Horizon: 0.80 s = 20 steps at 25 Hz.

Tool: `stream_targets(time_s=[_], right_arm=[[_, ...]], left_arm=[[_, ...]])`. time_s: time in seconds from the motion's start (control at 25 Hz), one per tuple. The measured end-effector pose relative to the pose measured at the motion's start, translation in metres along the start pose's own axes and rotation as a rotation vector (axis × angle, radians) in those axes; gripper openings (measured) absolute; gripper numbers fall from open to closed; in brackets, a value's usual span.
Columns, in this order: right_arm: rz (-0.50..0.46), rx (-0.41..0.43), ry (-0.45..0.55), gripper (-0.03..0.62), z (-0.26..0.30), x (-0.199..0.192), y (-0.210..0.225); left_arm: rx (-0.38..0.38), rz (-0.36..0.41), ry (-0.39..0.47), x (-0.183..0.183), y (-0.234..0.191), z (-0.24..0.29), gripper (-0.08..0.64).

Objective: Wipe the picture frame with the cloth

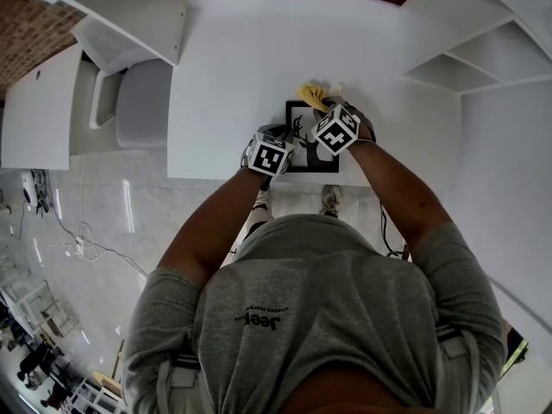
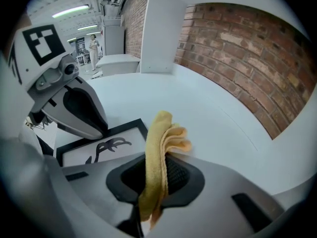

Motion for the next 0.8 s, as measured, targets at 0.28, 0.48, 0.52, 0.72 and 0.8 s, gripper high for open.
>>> stream_targets(time_s=[0.28, 0.48, 0.52, 0.72, 0.8], right_arm=[[-0.083, 0.016, -0.033, 0.060, -0.006, -0.017, -0.028], [-0.089, 0.048, -0.040, 0.060, -0.017, -0.026, -0.049], [-0.090, 0.058, -0.041, 0.060, -0.019, -0.029, -0.053], [-0.089, 0.106, -0.048, 0.060, -0.032, -0.039, -0.078], [-0.094, 0.127, -0.050, 0.060, -0.037, -0.044, -0.088]], left_arm=[[-0.001, 0.001, 0.009, 0.000, -0.001, 0.002, 0.064], [0.002, -0.006, 0.015, 0.001, -0.001, 0.002, 0.064], [0.003, -0.005, 0.015, 0.001, -0.001, 0.002, 0.064], [0.006, -0.006, 0.015, 0.001, -0.002, 0.002, 0.064], [0.008, -0.006, 0.017, 0.001, -0.001, 0.002, 0.064]])
Point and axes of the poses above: the fingertips, and each gripper's own axes: z forward along the fingers, y to its right, x out of its top, the point moved 2 cm from there along -z, backward along the fingers, and after that the axes turned 3 degrees about -z, right-handed, at the moved point
